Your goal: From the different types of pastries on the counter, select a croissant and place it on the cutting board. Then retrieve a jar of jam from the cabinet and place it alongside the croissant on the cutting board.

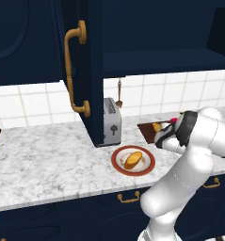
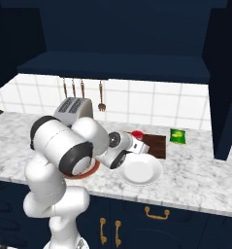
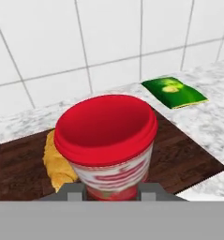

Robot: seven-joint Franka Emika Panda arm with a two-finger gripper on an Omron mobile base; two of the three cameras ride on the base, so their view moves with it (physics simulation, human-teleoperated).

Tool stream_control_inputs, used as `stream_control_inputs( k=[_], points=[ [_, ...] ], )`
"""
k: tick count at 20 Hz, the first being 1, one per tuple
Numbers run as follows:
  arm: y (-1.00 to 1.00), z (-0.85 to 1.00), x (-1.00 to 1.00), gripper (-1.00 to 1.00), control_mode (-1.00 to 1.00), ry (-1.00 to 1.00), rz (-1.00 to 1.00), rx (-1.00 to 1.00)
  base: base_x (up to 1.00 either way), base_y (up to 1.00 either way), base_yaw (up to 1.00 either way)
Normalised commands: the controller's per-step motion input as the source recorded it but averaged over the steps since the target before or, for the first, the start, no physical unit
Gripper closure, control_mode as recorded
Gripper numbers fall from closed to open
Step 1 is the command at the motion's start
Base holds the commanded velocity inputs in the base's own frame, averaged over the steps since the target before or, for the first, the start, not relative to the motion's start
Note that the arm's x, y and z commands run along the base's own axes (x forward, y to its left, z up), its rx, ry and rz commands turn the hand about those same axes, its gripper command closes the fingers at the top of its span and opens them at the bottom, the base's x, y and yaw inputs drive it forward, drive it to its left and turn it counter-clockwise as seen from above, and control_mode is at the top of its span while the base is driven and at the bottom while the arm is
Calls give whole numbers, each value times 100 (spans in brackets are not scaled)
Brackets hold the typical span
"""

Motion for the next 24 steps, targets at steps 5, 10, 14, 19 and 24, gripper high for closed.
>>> stream_control_inputs(
  k=[5, 10, 14, 19, 24],
  points=[
    [0, -69, 0, 100, -100, 4, 0, 0, 0, 0, 0],
    [0, -46, 1, 100, -100, 3, 0, 0, 0, 0, 0],
    [0, -32, 13, 100, -100, 0, 0, 0, 0, 0, 0],
    [0, -27, 31, 100, -100, 0, 0, 0, 0, 0, 0],
    [1, -10, 16, -100, -100, 0, 0, 0, 0, 0, 0]
  ],
)
